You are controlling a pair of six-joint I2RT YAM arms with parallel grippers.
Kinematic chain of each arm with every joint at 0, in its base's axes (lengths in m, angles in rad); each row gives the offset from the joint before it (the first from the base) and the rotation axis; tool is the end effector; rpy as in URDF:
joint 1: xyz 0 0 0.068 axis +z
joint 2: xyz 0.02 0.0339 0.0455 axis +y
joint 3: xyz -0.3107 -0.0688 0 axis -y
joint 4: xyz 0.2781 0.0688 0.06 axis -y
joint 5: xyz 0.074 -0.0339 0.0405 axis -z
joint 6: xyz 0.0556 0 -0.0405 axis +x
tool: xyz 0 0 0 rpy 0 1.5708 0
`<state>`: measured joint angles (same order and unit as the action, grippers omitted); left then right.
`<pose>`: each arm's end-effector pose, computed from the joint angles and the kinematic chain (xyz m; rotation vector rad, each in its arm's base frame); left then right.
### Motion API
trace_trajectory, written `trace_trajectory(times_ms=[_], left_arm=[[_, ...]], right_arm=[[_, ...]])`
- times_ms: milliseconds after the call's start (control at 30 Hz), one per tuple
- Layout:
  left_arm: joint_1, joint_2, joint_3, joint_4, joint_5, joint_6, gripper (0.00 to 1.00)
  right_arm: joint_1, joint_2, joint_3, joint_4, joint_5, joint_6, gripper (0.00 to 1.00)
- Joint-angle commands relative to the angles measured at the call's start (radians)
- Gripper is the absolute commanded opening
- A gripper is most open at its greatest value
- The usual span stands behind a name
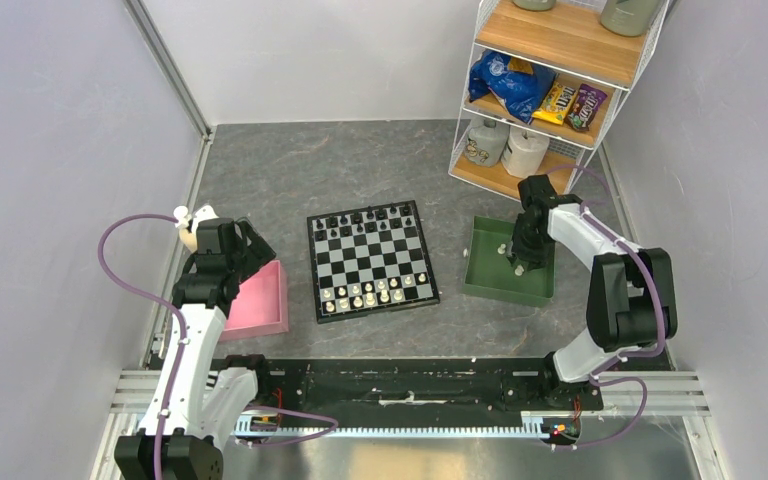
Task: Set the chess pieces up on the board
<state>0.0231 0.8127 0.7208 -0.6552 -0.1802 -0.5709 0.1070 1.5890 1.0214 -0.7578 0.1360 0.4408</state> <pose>0.1830 0.0142 0.2859 -0.7606 2.1749 -0.0718 0.3227 0.0271 0.2000 0.5001 2.8237 -0.0924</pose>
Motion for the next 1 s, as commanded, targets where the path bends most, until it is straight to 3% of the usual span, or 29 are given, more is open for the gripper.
trace_trajectory(times_ms=[0,967], left_arm=[[0.004,0.002,0.023,0.031,0.006,0.021,0.89],[0.005,0.005,0.022,0.031,0.007,0.020,0.89]], right_arm=[[-0.006,0.027,0.001,0.032,0.007,-0.020,0.46],[-0.005,-0.018,-0.007,0.028,-0.058,-0.024,0.18]])
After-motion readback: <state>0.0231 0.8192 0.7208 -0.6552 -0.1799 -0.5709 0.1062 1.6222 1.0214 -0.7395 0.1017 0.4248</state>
